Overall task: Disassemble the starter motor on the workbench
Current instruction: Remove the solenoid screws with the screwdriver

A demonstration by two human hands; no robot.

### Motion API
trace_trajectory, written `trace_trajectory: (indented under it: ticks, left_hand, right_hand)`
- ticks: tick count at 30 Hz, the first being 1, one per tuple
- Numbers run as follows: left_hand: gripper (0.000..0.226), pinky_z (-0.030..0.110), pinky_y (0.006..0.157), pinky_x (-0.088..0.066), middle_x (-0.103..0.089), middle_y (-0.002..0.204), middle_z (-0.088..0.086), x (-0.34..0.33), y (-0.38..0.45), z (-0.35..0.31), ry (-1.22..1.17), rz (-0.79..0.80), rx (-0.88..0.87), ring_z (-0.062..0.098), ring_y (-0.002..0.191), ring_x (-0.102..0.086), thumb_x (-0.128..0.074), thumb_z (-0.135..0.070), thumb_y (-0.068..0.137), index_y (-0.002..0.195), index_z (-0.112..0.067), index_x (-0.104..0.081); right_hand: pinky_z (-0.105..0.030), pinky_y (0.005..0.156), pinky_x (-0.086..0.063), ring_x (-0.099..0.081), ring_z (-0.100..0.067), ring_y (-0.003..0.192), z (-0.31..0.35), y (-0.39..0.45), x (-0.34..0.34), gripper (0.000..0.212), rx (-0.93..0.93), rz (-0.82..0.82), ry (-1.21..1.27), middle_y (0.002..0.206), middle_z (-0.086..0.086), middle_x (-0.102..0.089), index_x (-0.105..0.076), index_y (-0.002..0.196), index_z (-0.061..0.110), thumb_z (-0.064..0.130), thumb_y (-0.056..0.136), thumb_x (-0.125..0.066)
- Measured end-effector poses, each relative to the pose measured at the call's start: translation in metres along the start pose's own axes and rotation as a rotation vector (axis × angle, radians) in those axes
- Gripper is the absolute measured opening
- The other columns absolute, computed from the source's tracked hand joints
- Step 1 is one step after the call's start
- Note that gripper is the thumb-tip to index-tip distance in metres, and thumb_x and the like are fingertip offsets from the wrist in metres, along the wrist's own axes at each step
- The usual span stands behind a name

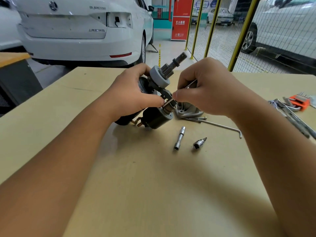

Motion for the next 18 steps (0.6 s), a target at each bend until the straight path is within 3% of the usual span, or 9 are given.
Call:
trace_trajectory:
  ticks: [2,4,7,12,18]
  left_hand:
    - [0.050,0.041,0.089,-0.060,-0.076,0.094,-0.013,0.000,0.000,0.000,0.003,0.001,-0.002,0.010,0.090,-0.072,-0.085,-0.038,0.059,0.105,-0.039,-0.065]
    - [0.050,0.042,0.090,-0.060,-0.076,0.094,-0.013,0.000,0.001,0.001,0.001,0.009,0.000,0.011,0.089,-0.073,-0.085,-0.037,0.060,0.105,-0.039,-0.065]
    - [0.050,0.045,0.092,-0.060,-0.076,0.095,-0.012,-0.001,0.001,0.001,-0.006,0.023,0.003,0.012,0.091,-0.073,-0.085,-0.039,0.059,0.106,-0.039,-0.065]
    - [0.049,0.048,0.092,-0.059,-0.076,0.095,-0.010,-0.001,0.000,0.000,-0.005,0.030,-0.002,0.016,0.091,-0.073,-0.081,-0.038,0.060,0.106,-0.039,-0.064]
    - [0.049,0.045,0.090,-0.060,-0.075,0.096,-0.011,-0.001,0.000,0.000,-0.007,0.040,-0.010,0.014,0.090,-0.072,-0.081,-0.038,0.061,0.106,-0.042,-0.064]
  right_hand:
    - [-0.020,0.050,-0.040,-0.053,-0.007,0.056,-0.006,-0.001,-0.002,0.011,-0.049,-0.016,0.060,0.064,-0.004,-0.064,-0.074,0.072,0.012,0.018,0.080,-0.078]
    - [-0.032,0.056,-0.048,-0.061,-0.018,0.063,-0.011,-0.004,-0.004,0.011,-0.055,-0.010,0.126,0.069,-0.008,-0.067,-0.074,0.075,0.011,0.019,0.082,-0.078]
    - [-0.036,0.058,-0.047,-0.061,-0.028,0.068,-0.014,-0.008,-0.004,0.012,-0.024,-0.009,0.196,0.072,-0.013,-0.068,-0.074,0.080,0.007,0.017,0.084,-0.078]
    - [-0.041,0.069,-0.053,-0.064,-0.023,0.072,-0.004,-0.009,-0.004,0.010,0.078,0.021,0.040,0.077,-0.003,-0.069,-0.075,0.087,0.011,0.022,0.086,-0.076]
    - [-0.037,0.068,-0.053,-0.064,-0.019,0.071,-0.001,-0.010,-0.002,0.010,0.107,0.000,0.021,0.076,0.001,-0.070,-0.077,0.087,0.012,0.022,0.087,-0.077]
Point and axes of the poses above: each hand's wrist, its own y-axis towards the middle knuckle, its own x-axis out of the back of the hand, z = x × y, the point moved 9 cm from there along y, towards the middle knuckle
